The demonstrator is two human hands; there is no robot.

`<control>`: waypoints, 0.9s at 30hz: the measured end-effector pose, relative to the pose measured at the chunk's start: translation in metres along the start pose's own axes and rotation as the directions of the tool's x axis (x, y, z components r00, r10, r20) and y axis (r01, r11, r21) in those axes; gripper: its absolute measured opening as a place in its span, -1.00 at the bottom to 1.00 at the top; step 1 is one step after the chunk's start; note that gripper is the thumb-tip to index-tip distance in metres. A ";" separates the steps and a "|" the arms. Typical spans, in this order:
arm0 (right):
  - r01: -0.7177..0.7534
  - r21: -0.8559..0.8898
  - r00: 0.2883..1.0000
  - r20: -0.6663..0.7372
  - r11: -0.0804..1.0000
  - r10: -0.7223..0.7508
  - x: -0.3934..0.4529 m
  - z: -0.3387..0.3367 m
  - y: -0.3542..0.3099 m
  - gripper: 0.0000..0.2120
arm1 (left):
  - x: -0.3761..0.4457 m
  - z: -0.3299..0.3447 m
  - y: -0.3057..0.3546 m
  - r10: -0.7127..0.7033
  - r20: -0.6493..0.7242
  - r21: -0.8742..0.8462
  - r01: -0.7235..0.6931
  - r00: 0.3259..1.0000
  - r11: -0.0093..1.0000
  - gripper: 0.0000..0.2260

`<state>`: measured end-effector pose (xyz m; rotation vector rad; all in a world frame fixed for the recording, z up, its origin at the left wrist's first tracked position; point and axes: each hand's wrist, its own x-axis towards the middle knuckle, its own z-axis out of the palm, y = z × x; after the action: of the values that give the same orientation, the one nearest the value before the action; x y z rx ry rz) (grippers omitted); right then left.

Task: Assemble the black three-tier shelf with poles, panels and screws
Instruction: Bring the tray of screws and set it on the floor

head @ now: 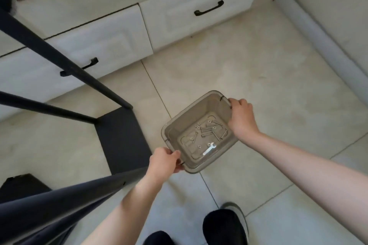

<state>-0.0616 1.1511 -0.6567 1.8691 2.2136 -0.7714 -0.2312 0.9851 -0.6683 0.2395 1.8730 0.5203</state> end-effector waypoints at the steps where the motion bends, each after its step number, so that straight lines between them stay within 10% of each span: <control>1: 0.008 -0.006 1.000 0.000 1.000 -0.008 0.009 0.012 0.001 -0.44 | 0.010 0.003 -0.008 0.003 0.006 -0.013 -0.003 1.000 1.000 -0.80; 21: 0.202 0.110 0.979 -0.023 0.973 -0.201 0.063 0.076 0.008 -0.35 | 0.052 0.046 -0.069 0.145 0.066 -0.224 -0.127 0.987 0.966 -0.66; 27: -0.081 0.622 0.973 -0.120 0.779 0.197 0.029 0.083 0.031 -0.34 | 0.067 0.022 -0.072 0.204 -0.078 -0.245 -0.217 0.976 0.945 -0.59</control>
<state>-0.0558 1.1407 -0.7492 2.4401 2.0269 -1.4925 -0.2284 0.9537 -0.7639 0.2601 1.8187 0.9124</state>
